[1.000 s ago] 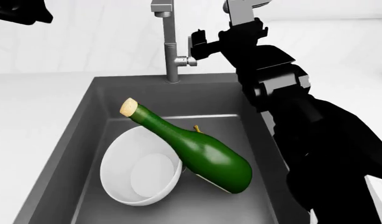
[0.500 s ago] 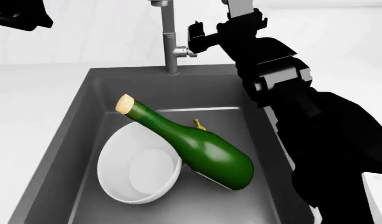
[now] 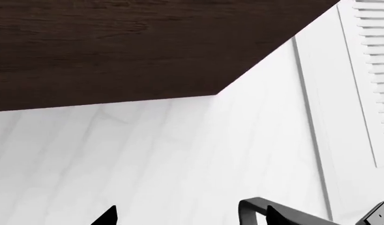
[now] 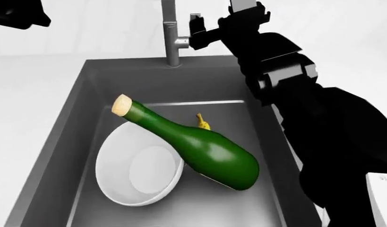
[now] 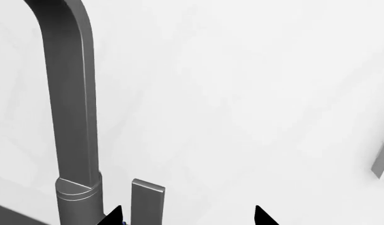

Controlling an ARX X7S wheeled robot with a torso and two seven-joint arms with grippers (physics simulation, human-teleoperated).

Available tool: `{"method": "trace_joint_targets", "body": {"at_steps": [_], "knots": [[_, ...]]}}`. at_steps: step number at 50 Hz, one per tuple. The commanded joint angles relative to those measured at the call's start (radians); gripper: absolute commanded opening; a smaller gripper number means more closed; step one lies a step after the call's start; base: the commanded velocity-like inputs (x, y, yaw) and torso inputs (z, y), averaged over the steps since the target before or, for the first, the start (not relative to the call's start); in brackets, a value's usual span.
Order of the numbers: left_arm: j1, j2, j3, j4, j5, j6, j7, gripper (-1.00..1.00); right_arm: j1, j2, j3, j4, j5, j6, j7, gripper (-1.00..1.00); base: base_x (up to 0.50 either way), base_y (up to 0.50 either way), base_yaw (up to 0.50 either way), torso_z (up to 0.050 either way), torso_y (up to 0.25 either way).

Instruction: Pick the bowl and bottle and place them in the sink. Then turn on the water.

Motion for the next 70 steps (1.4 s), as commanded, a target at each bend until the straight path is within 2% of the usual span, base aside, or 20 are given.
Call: {"method": "trace_joint_targets", "body": {"at_steps": [1,29,32,52,70], "knots": [[0.001,-0.009,-0.011,0.009,-0.017,0.005,-0.004,1.00,0.012,0.000,-0.032,-0.011,0.030,-0.014,0.000,1.00,0.00,0.00,0.00,0.007,-0.020],[0.025,-0.020,-0.020,0.029,0.001,0.027,0.028,1.00,0.047,0.000,-0.058,-0.017,0.051,-0.018,-0.010,1.00,0.00,0.00,0.00,0.007,-0.066],[0.031,-0.018,-0.026,0.023,-0.038,0.036,0.016,1.00,0.048,0.000,-0.058,-0.020,0.054,-0.029,-0.020,1.00,0.00,0.00,0.00,0.011,-0.110],[0.044,-0.020,-0.030,0.042,0.018,0.046,0.020,1.00,0.068,0.000,-0.066,-0.025,0.053,-0.054,-0.030,1.00,0.00,0.00,0.00,0.000,0.000],[0.063,-0.023,-0.042,0.048,0.008,0.069,0.014,1.00,0.066,0.000,-0.064,-0.021,0.054,-0.074,-0.031,1.00,0.00,0.00,0.00,0.005,-0.095]]}}
